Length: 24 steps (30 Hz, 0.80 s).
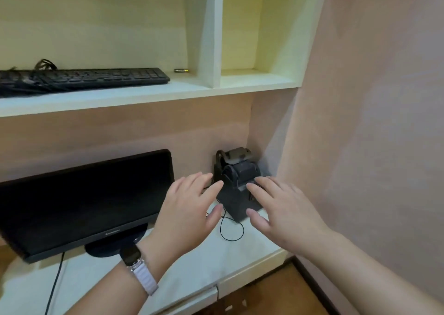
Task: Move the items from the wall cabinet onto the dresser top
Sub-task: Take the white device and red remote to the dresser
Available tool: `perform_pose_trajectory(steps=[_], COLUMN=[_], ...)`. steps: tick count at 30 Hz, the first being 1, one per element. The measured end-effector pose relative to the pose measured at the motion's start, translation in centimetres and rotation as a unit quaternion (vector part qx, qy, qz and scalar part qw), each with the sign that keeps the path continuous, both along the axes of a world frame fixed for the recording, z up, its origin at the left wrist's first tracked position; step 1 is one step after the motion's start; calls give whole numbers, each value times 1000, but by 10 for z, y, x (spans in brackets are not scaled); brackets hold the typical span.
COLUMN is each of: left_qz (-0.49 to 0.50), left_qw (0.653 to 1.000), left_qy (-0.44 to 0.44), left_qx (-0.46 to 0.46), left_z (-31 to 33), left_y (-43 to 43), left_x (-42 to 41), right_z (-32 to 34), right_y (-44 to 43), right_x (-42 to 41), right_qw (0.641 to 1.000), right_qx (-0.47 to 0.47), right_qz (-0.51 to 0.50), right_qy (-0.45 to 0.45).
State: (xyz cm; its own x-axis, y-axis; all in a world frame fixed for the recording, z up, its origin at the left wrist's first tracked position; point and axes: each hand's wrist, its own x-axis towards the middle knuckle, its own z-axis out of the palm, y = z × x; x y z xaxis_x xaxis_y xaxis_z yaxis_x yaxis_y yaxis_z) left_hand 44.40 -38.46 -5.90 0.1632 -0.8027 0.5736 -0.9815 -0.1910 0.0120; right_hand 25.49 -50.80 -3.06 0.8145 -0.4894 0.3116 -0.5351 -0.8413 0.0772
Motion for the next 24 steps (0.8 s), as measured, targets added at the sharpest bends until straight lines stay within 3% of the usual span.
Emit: perform_pose_trajectory(steps=[8, 15, 24], left_qz=[-21, 19, 47], left_qw=[999, 996, 978], left_qy=[-22, -48, -86], left_qx=[-34, -70, -186], left_z=[39, 93, 189], left_y=[-61, -121, -188], left_x=[19, 17, 2], right_z=[40, 89, 182], right_y=[-63, -136, -229], right_x=[24, 33, 34], right_qw=[996, 985, 936], right_qx=[-55, -79, -206], right_qz=[11, 60, 143], right_qy=[-75, -142, -246])
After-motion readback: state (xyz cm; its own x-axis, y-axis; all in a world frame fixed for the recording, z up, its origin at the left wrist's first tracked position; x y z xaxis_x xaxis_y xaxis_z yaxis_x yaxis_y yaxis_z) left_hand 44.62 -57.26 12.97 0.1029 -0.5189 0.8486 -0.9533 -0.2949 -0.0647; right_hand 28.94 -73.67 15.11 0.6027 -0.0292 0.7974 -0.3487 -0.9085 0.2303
